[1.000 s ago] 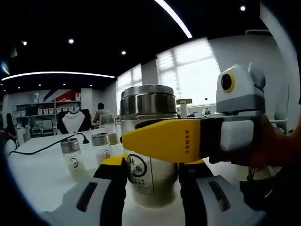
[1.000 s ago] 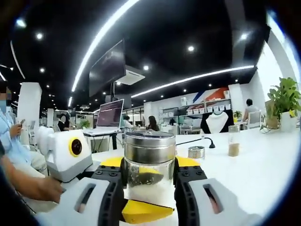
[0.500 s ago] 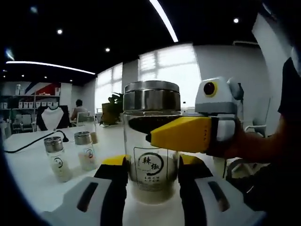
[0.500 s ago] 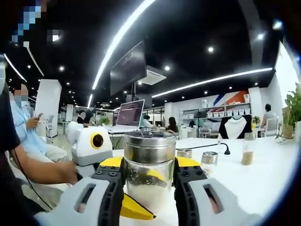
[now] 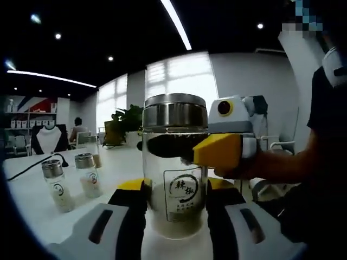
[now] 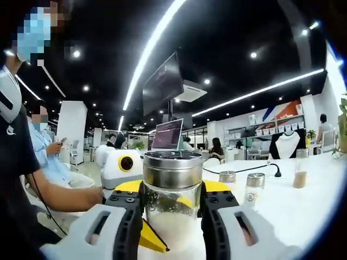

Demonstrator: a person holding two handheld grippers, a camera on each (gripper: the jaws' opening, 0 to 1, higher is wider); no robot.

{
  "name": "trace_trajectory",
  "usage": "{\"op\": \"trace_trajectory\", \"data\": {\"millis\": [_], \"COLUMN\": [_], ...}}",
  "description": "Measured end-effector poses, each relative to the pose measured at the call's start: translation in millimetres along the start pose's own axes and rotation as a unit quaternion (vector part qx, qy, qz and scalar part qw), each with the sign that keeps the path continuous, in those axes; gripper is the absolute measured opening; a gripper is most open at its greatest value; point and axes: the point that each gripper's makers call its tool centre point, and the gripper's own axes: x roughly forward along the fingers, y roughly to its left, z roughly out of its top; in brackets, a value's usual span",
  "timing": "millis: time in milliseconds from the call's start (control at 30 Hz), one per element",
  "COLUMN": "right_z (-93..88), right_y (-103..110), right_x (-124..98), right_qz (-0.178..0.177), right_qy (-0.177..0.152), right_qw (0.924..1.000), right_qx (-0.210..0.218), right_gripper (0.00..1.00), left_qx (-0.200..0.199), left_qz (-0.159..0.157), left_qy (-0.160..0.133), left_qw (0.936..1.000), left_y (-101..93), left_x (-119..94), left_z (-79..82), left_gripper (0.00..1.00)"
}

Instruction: Rotate the seasoning bottle until the label or dispensing opening points toward the visible target arrow and the bottle remains upright within the marked orientation range

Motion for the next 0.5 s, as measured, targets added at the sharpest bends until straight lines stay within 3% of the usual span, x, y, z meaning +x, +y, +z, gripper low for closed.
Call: {"op": "trace_trajectory", "data": {"millis": [300,433,500], "right_z": [3.7,5.9,5.1], "right_y": [-6.6,-12.1,-13.9], "right_x": [6.9,10.0,11.3], "right_qz": [-0.045,-0.079,-0.093], "right_qy": [-0.010,-0.014,-0.006], "right_qw": [0.9987,0.9964,0.9948], "right_qx": [-0.020,-0.029,-0.041], "right_gripper": [0.39,0.39,0.38], "left_qx": [0.028,0.014,0.048], "left_qz": [0.066,0.092,0.127], "left_qy": [0.017,0.009,0.015], "left_qw": [0.9973,0.9956,0.9906], "left_y": [11.0,17.1,25.4], "left_x": [2.9,3.2,0.2], "left_z": [-1.5,-0.2,0.6], "left_gripper": [0.44,0.44,0.44]}}
